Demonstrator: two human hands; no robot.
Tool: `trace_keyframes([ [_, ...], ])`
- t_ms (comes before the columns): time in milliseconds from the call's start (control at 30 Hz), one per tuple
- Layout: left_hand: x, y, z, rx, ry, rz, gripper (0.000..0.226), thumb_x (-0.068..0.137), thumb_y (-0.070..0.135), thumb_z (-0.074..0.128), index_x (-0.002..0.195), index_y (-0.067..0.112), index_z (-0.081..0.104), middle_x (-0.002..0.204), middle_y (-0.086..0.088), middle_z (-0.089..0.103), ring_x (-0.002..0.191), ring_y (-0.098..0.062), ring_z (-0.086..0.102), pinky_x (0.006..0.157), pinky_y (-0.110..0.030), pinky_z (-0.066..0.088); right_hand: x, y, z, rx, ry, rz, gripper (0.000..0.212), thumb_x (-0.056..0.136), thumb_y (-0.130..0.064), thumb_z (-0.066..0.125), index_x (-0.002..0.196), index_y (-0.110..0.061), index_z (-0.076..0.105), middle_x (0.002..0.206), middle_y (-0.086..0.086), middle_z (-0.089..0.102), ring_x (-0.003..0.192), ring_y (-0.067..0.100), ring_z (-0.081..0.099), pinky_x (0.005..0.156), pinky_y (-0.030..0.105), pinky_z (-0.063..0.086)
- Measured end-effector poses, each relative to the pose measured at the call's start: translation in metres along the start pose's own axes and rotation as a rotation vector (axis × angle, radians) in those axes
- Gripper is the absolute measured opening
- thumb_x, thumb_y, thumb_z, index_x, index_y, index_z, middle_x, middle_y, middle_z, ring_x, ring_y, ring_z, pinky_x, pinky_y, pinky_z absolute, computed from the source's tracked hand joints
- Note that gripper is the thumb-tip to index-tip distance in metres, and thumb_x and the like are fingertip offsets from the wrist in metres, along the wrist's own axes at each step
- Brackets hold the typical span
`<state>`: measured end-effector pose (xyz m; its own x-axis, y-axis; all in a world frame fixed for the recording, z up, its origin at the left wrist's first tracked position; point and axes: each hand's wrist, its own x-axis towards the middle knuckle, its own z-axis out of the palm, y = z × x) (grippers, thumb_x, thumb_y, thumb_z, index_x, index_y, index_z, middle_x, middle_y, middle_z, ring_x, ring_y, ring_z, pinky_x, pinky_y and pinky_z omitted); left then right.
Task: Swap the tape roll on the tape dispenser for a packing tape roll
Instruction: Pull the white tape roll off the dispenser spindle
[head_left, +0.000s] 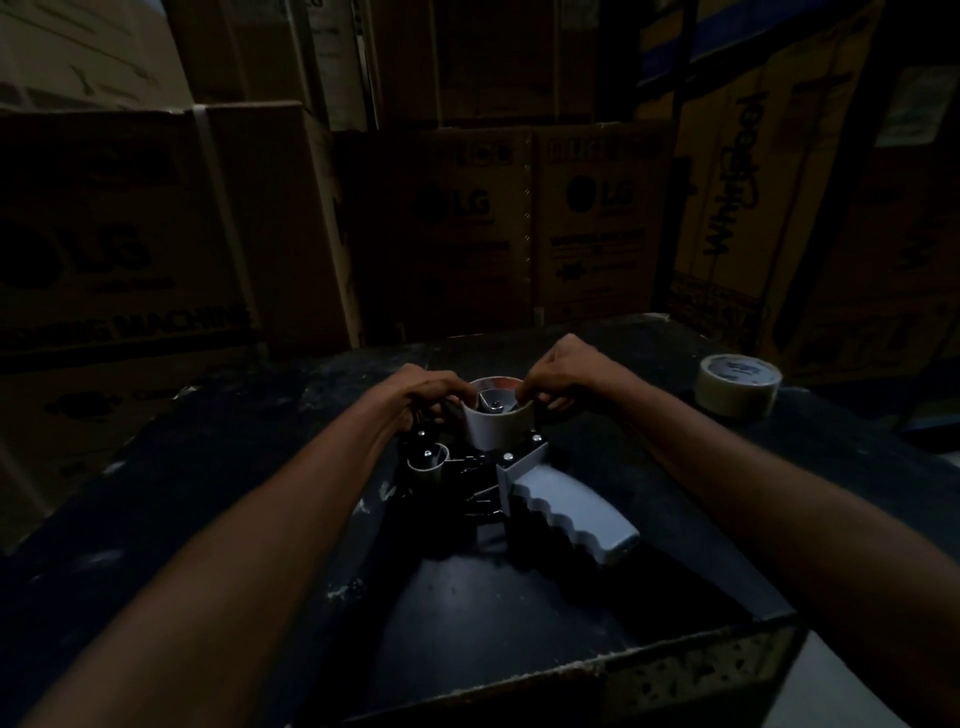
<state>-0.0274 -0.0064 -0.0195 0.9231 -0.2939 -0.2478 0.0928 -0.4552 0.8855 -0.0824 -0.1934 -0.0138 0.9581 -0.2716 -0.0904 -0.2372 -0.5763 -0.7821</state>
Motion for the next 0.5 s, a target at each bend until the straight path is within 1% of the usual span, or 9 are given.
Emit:
trace_keyframes([
  [67, 0.002, -0.002, -0.004, 0.022, -0.032, -0.024, 0.017, 0.073, 0.005, 0.074, 0.087, -0.002, 0.067, 0.043, -0.002, 0.06, 0.032, -0.008, 0.053, 0.036, -0.017, 0.039, -0.001, 0.0, -0.001, -0.001, -0.028, 0.01, 0.024, 0.079, -0.019, 0.08, 0.095, -0.001, 0.075, 0.092, 0.018, 0.076, 0.075, 0.021, 0.073, 0.071, 0.032, 0.062],
  [133, 0.004, -0.004, -0.01, 0.043, -0.085, -0.023, 0.038, 0.065, 0.017, 0.083, 0.097, -0.001, 0.072, 0.063, -0.006, 0.072, 0.048, -0.012, 0.061, 0.049, -0.023, 0.045, -0.006, 0.001, -0.004, 0.007, -0.049, 0.001, 0.029, 0.078, -0.028, 0.08, 0.095, -0.005, 0.076, 0.086, 0.013, 0.075, 0.069, 0.015, 0.071, 0.06, 0.025, 0.057],
  [200, 0.002, -0.006, -0.015, 0.054, -0.172, -0.004, 0.06, 0.051, 0.033, 0.09, 0.102, 0.006, 0.074, 0.088, -0.011, 0.077, 0.067, -0.016, 0.067, 0.059, -0.028, 0.049, -0.014, 0.004, -0.007, 0.071, -0.104, -0.013, 0.049, 0.071, -0.047, 0.081, 0.098, -0.007, 0.076, 0.079, 0.007, 0.071, 0.062, 0.014, 0.063, 0.052, 0.021, 0.048],
  [233, 0.001, -0.007, -0.017, 0.04, -0.223, 0.008, 0.064, 0.047, 0.035, 0.09, 0.101, 0.007, 0.074, 0.095, -0.013, 0.076, 0.073, -0.018, 0.069, 0.061, -0.029, 0.05, -0.02, 0.007, -0.009, 0.125, -0.152, -0.019, 0.059, 0.064, -0.055, 0.081, 0.1, -0.009, 0.075, 0.078, 0.007, 0.068, 0.061, 0.013, 0.059, 0.051, 0.02, 0.045],
  [267, -0.002, -0.007, -0.017, 0.01, -0.27, 0.03, 0.056, 0.051, 0.033, 0.087, 0.098, 0.007, 0.073, 0.095, -0.013, 0.076, 0.076, -0.02, 0.07, 0.063, -0.029, 0.052, -0.025, 0.01, -0.01, 0.177, -0.205, -0.028, 0.066, 0.057, -0.059, 0.081, 0.103, -0.012, 0.075, 0.076, 0.006, 0.067, 0.059, 0.012, 0.056, 0.051, 0.019, 0.044],
  [333, -0.006, -0.008, -0.016, -0.029, -0.343, 0.072, 0.032, 0.07, 0.028, 0.076, 0.095, 0.009, 0.071, 0.087, -0.01, 0.076, 0.075, -0.02, 0.07, 0.073, -0.032, 0.053, -0.031, 0.017, -0.008, 0.237, -0.287, -0.05, 0.071, 0.05, -0.058, 0.084, 0.106, -0.016, 0.073, 0.071, 0.002, 0.061, 0.054, 0.008, 0.051, 0.049, 0.019, 0.043],
  [367, -0.008, -0.008, -0.015, -0.018, -0.35, 0.086, 0.03, 0.077, 0.029, 0.072, 0.099, 0.009, 0.072, 0.088, -0.01, 0.076, 0.076, -0.019, 0.069, 0.078, -0.033, 0.052, -0.033, 0.02, -0.005, 0.229, -0.292, -0.049, 0.07, 0.051, -0.057, 0.083, 0.107, -0.017, 0.073, 0.068, -0.001, 0.059, 0.053, 0.007, 0.05, 0.049, 0.019, 0.041],
  [433, -0.008, -0.008, -0.011, 0.033, -0.304, 0.096, 0.038, 0.087, 0.04, 0.064, 0.106, 0.009, 0.072, 0.097, -0.012, 0.075, 0.085, -0.021, 0.068, 0.084, -0.036, 0.05, -0.032, 0.025, 0.001, 0.192, -0.245, -0.024, 0.06, 0.065, -0.057, 0.078, 0.106, -0.014, 0.074, 0.069, -0.002, 0.061, 0.058, 0.007, 0.054, 0.05, 0.019, 0.042],
  [500, -0.007, -0.006, -0.007, 0.043, -0.228, 0.092, 0.036, 0.092, 0.041, 0.057, 0.099, 0.009, 0.072, 0.096, -0.012, 0.074, 0.084, -0.022, 0.066, 0.08, -0.034, 0.05, -0.031, 0.028, 0.004, 0.205, -0.228, -0.01, 0.056, 0.07, -0.052, 0.079, 0.107, -0.01, 0.074, 0.084, 0.005, 0.069, 0.07, 0.01, 0.059, 0.058, 0.019, 0.046],
])
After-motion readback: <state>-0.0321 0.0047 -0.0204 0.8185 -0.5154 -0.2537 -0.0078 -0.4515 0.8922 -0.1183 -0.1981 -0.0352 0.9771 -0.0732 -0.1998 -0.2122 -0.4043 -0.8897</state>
